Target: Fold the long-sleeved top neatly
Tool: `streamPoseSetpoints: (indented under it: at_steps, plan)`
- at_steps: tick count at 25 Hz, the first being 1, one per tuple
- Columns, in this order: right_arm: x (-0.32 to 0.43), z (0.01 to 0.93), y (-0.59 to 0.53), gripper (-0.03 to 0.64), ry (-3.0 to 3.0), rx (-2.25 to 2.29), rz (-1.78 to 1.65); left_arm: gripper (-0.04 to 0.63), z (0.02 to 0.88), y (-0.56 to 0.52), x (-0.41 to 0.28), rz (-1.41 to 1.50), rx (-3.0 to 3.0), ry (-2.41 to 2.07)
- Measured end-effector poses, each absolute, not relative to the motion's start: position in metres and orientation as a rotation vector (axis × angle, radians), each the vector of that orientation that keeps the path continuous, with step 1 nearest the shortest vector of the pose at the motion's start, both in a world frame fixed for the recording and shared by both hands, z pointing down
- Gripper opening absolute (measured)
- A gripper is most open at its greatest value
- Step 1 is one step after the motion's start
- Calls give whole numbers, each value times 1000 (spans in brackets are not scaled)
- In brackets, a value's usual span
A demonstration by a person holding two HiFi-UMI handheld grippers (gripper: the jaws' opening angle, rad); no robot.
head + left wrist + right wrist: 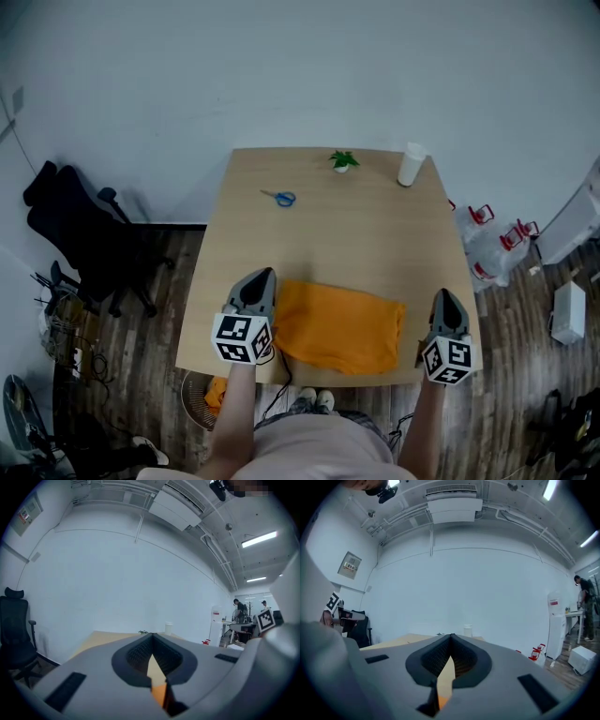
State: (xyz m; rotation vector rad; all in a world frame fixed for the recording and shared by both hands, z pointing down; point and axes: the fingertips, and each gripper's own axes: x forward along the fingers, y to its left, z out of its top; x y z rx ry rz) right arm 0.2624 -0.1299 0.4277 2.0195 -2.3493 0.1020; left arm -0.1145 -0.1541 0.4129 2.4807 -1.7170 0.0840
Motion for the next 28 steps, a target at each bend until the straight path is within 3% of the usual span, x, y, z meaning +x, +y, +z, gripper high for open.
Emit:
streamPoseSetpoints:
  at_steps: [28]
  plan:
    - [270, 433, -121, 3, -2282, 2057, 111, 2, 410, -150, -111, 78, 2470, -1692]
